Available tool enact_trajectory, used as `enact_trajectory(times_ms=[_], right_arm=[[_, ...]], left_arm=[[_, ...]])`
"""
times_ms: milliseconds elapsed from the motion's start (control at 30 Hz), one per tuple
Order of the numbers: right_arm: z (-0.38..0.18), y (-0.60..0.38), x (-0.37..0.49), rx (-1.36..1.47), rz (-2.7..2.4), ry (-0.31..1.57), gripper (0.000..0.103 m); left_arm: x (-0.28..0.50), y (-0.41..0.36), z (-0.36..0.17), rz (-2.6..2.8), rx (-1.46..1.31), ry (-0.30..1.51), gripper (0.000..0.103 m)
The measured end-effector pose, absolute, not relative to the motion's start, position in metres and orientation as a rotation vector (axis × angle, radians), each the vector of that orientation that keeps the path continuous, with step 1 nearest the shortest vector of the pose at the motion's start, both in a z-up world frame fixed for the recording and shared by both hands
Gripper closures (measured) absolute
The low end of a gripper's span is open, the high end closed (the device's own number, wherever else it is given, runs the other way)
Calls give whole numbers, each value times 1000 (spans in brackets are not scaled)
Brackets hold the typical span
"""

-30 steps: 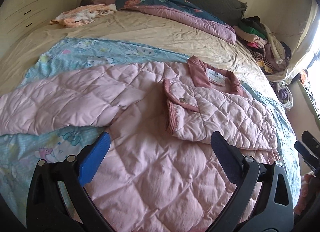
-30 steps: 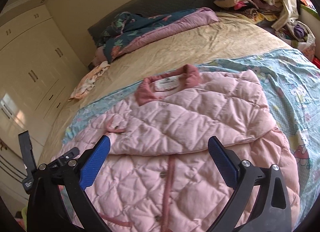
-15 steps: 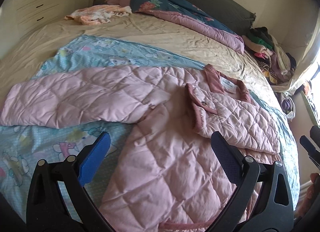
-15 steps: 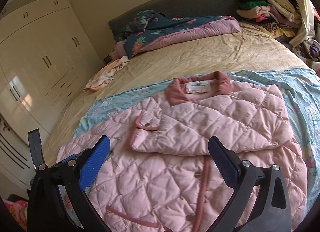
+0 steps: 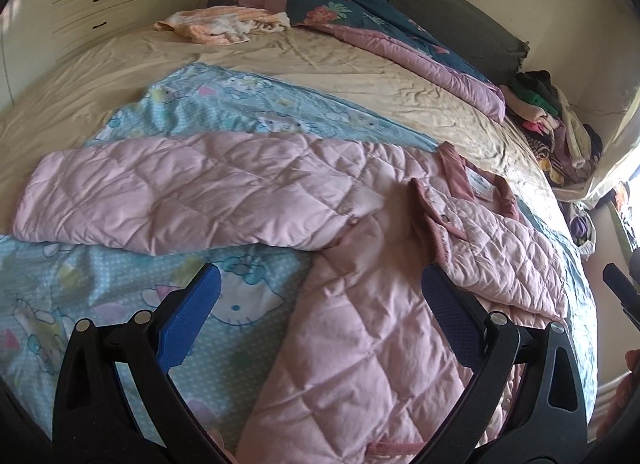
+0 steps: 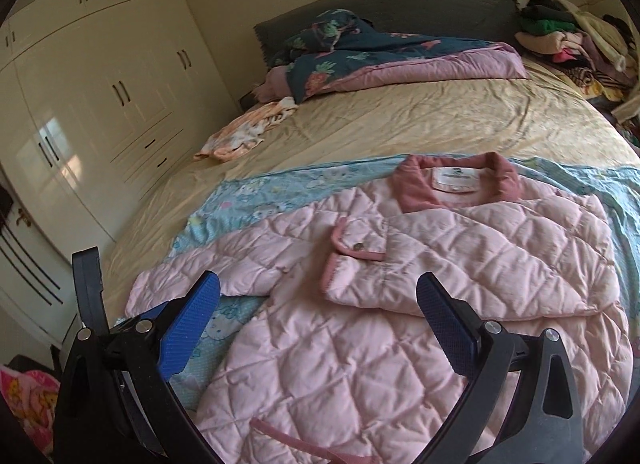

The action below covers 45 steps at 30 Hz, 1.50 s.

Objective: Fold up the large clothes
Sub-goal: 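Release the cuff from the left tool and move toward the other sleeve, then grasp the other sleeve cuff with the left tool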

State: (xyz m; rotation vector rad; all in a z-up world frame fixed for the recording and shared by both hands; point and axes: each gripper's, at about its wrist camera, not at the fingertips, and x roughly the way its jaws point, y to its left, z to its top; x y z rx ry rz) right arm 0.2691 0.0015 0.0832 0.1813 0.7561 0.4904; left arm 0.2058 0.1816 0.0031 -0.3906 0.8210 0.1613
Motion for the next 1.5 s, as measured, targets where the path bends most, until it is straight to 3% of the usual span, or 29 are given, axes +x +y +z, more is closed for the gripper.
enact_trajectory(times_ms=[1500], right_arm=[[30,154,274,-15,684,873,5]], left_arm=[[169,355,-75,473,-703,828,9]])
